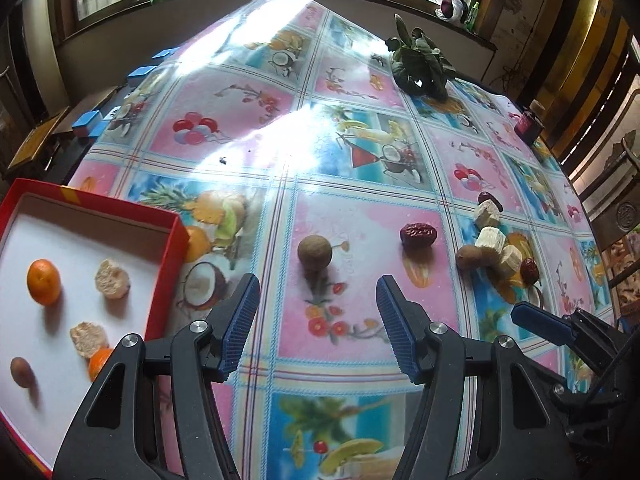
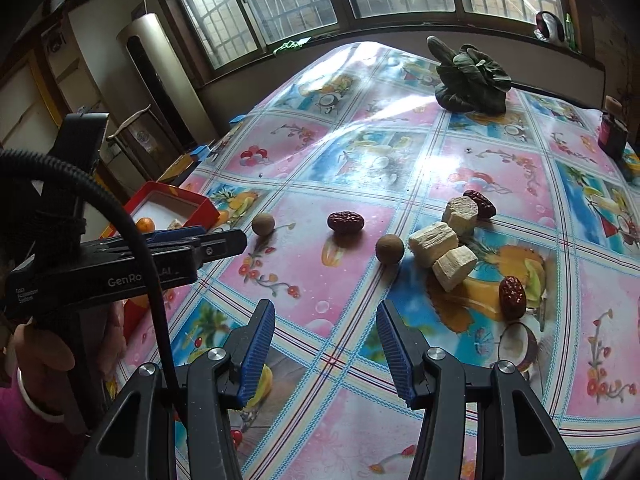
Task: Organize fruits
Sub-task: 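Grasp another brown round fruit with the left tool while the right grasps a red date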
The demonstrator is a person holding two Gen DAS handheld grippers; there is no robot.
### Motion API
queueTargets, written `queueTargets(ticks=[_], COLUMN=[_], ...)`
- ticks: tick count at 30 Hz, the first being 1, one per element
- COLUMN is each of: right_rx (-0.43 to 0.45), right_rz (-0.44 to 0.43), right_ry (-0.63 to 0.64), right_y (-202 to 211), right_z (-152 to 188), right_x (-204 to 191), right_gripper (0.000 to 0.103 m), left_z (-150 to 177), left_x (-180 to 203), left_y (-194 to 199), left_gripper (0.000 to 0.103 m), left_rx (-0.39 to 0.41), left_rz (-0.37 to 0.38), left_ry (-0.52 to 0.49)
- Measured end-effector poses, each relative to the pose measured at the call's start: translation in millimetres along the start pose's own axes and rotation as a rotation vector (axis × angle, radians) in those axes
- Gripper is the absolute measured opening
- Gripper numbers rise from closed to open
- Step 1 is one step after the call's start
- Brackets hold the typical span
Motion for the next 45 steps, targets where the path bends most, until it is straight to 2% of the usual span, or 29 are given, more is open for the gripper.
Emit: queueTargets(ticks=[4, 5, 6, 7, 8, 10, 20, 26, 30, 33, 36, 37, 45], right_rx=[-0.006, -0.008, -0.01, -0.013, -0.016, -0.018, -0.01, -0.017, -0.017, -0.044, -0.059, -0.04, -0.031], right_rz=[-0.009, -0.011, -0.012, -0.011, -0.01, -0.011, 0.02, 0.059, 0.118, 0.123, 0.152, 0.159, 0.136], right_ry=[-0.006, -0.004, -0.003, -0.001, 0.0, 0.0, 0.052, 0.082, 0.077, 0.053, 0.052, 0.061, 0.069], right_y=[-3, -4, -5, -7, -8, -10, -18, -45, -63, -77, -89, -89, -72], right_z=[-2, -2, -2, -2, -2, -3, -21, -41, -53, -56, -55, -56, -48], right_x=[5, 6, 7, 8, 9, 10, -5, -19, -15, -11, -6, -6, -15], right_gripper=[0.051, 0.051, 0.051, 0.051, 0.051, 0.051, 0.051, 0.051, 0.051, 0.051, 0.033, 0.03, 0.029], left_z=[-9, -9, -9, -8, -6, -7, 0, 4, 8, 10, 13, 14, 29], left_x=[2, 0, 0, -1, -2, -7, -13, -19, -27, -32, -36, -38, -51], left_y=[-15, -18, -22, -26, -31, -32, -14, 14, 26, 32, 35, 35, 45], left_gripper=[0.061, 0.057, 0.052, 0.037, 0.026, 0.021, 0.021, 0.021, 0.021, 0.021, 0.021, 0.021, 0.021], left_rx=[-0.002, -0.008, -0.012, -0.021, -0.036, -0.021, 0.007, 0.035, 0.049, 0.057, 0.058, 0.057, 0.054], left_rz=[-0.004, -0.015, -0.017, -0.014, -0.015, -0.034, -0.025, -0.055, -0.061, -0.069, -0.076, -0.079, -0.091], left_ry=[-0.003, -0.005, -0.006, -0.006, -0.007, -0.007, 0.014, -0.001, 0.005, 0.009, 0.014, 0.016, 0.043])
Point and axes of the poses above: each gripper's, at about its wrist camera, not at the fingertips, and y roughly against the way its jaws point, x to its right, z to its underside, the point moved 10 cm from there along -y, roughly the way its jaws point, and after that the axes turned 15 degrees about -y, right-handed, at the moved point
